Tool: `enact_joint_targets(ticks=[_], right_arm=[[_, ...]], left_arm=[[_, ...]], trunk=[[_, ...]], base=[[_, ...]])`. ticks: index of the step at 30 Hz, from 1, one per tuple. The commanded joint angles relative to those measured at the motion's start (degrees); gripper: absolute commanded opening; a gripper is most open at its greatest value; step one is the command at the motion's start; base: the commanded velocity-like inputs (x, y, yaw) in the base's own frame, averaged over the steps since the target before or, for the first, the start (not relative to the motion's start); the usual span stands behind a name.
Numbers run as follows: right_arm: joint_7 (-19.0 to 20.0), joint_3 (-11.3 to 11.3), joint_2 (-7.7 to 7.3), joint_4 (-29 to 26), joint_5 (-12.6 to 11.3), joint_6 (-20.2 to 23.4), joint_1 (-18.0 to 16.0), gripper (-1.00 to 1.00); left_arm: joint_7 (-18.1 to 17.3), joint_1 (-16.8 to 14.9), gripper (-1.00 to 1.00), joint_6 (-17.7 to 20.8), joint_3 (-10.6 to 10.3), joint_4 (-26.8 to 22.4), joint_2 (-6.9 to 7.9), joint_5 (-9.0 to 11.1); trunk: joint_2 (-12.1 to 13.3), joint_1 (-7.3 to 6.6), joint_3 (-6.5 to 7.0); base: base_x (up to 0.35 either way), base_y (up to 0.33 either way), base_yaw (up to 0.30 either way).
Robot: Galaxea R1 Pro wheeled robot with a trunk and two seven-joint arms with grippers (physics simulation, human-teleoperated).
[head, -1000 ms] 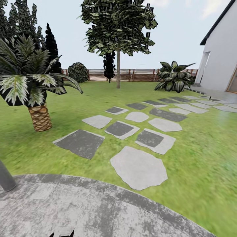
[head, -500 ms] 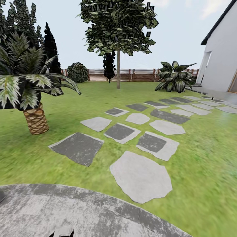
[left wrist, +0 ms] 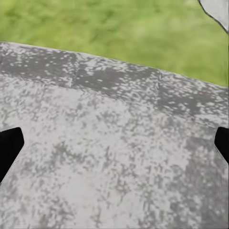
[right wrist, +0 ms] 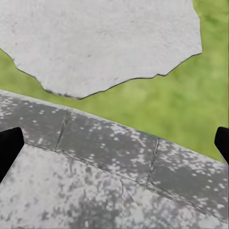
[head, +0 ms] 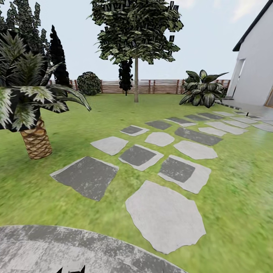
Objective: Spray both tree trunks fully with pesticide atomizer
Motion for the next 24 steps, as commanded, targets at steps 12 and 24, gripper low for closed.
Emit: enact_joint_targets(ticks=[12,24], right_arm=[[0.03,0.00,0.00,-0.04,0.00,0.00,0.00,1.00],[0.03,0.00,0.00,0.00,0.06,0.01,0.00,1.00]], left_arm=[[0.08,0.00,1.00,-0.02,0.00,0.00,0.00,0.00],[0.09,0.00,1.00,-0.06,0.00,0.00,0.00,0.00]], trunk=[[0.00,0.00,0.00],[0.00,0.00,0.00]], base=[[0.340,0.000,0.000],[0.340,0.000,-0.086]])
